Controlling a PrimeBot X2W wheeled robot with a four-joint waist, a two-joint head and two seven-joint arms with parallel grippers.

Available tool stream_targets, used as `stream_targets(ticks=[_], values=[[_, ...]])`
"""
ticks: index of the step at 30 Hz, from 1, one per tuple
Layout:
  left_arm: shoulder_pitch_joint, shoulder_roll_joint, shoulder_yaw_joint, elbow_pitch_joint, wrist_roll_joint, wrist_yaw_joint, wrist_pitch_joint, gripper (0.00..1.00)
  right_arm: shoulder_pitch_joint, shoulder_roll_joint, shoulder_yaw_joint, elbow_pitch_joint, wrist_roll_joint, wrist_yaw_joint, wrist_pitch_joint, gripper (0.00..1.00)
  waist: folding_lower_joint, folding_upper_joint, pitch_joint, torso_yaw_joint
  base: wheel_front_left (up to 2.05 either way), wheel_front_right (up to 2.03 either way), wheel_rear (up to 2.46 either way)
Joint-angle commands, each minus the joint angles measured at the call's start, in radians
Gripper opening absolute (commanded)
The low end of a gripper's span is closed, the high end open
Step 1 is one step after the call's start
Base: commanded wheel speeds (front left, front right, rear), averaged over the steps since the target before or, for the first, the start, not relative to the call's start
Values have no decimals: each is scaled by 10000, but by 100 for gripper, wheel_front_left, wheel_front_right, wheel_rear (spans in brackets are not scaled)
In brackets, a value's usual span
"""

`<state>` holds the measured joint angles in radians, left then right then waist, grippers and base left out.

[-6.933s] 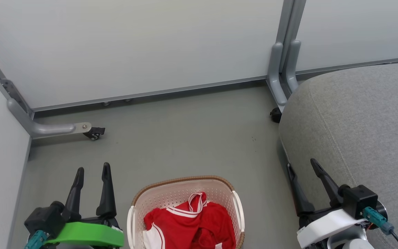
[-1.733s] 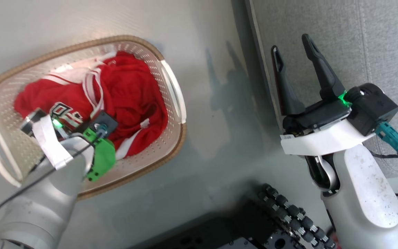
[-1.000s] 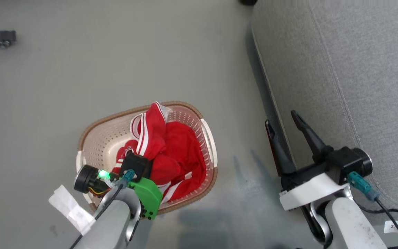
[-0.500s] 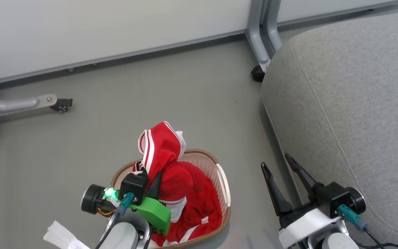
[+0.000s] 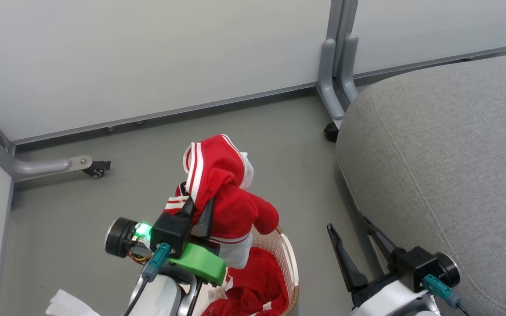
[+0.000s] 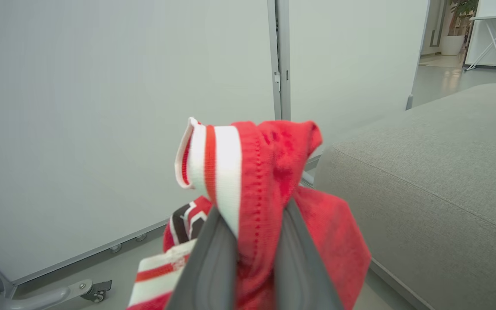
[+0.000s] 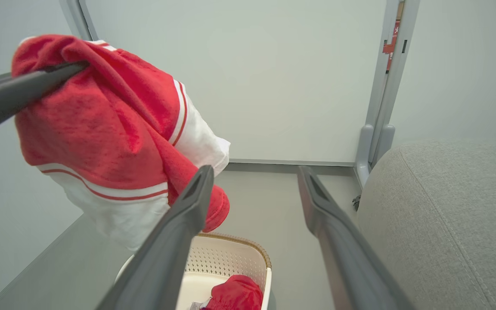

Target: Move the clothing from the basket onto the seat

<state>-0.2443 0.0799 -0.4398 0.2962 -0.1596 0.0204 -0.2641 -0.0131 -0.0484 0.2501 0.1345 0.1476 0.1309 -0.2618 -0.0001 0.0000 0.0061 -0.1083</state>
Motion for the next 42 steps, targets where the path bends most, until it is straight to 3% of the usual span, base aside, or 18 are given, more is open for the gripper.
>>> stream_targets(ticks=[1,15,23,36,37,38,39,40,41,42], values=[[155,-31,-9,-144,104,-69,-7,0,86,-36,79,-63,-89,-3,-51,100,1,0,-41,34,0,0,0],[-254,-240,-1030,-827,87,-747,-5,0,-431,-388,1726,-499,457,-3,-51,100,1,0,-92,261,0,0,0],[-432,-290,-1988,-1202,-259,-966,-7,0,-710,-523,2052,-323,539,-3,-49,100,1,0,-72,336,0,0,0],[-652,-301,-2904,-1668,-955,-811,217,0,-645,-644,2398,282,1062,-3,-48,100,1,0,-111,344,0,0,0],[-658,-301,-2917,-1657,-976,-792,219,0,-674,-653,2430,314,1098,-3,-48,82,1,0,-105,332,0,0,0],[-656,-301,-2929,-1637,-1006,-781,230,0,-723,-661,2434,332,1117,-3,-46,47,1,0,-95,319,0,0,0],[-656,-301,-2943,-1610,-1039,-761,236,0,-752,-655,2410,338,1113,-3,-46,34,1,0,-87,308,0,0,0],[-668,-302,-2959,-1584,-1062,-741,258,0,-770,-644,2385,336,1090,-3,-45,11,1,0,-78,298,0,0,0],[-673,-302,-2969,-1566,-1077,-729,263,0,-772,-636,2375,323,1078,-3,-45,0,1,0,-73,289,0,0,0],[-680,-302,-2981,-1540,-1094,-722,266,0,-769,-628,2360,287,1067,-3,-38,0,1,0,-69,278,0,0,0]])
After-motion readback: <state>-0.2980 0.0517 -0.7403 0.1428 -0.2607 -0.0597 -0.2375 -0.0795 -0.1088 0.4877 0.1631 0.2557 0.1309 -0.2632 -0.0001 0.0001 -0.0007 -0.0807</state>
